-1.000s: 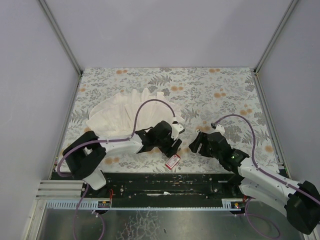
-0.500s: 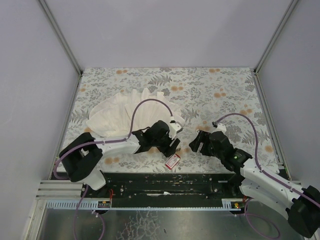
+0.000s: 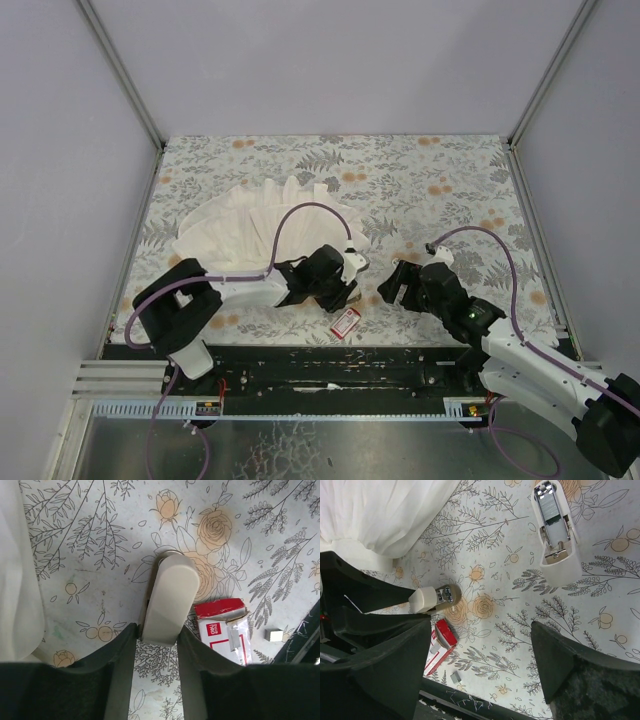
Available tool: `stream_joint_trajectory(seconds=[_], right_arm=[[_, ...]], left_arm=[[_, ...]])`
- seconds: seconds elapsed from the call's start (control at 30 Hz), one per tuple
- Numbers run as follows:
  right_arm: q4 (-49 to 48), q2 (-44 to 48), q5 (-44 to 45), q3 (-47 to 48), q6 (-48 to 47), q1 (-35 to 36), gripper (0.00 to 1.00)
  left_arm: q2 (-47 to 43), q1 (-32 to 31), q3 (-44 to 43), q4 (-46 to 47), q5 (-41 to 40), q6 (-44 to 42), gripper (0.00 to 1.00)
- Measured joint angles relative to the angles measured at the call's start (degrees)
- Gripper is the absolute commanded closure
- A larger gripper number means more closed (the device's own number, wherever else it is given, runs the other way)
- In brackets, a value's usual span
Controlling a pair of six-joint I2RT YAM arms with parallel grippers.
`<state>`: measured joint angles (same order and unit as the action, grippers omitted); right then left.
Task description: Load the staples into the stapler
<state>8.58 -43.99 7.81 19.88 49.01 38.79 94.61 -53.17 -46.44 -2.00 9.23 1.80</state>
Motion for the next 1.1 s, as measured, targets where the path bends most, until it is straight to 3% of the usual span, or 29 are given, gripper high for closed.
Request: stream_joint_trajectory(seconds=[0.13,0.3,0.73,1.1], right_arm=[[0.94,0.02,-0.20,0.83,0.70,-0.13,0.00],[2.97,0.96,-0.24,3.56,2.62,-0.22,0.01],[5.90,5.35,-0.87,8.31,5.60,-0.31,0.01],[4.83,2.73,-10.25,8.44,10.67,-0.42,0.01]], left_arm=[[0.17,-0.55,-0.26,-0.22,0.04,0.15,0.90],[0.13,-0.85,-0.24,-0.15,1.11,3.06,1.00],[-8.09,-2.10,1.29,3.04,6.47,12.90,1.00],[-15.34,-9.92,1.95,2.43,-3.39,12.70,1.00]])
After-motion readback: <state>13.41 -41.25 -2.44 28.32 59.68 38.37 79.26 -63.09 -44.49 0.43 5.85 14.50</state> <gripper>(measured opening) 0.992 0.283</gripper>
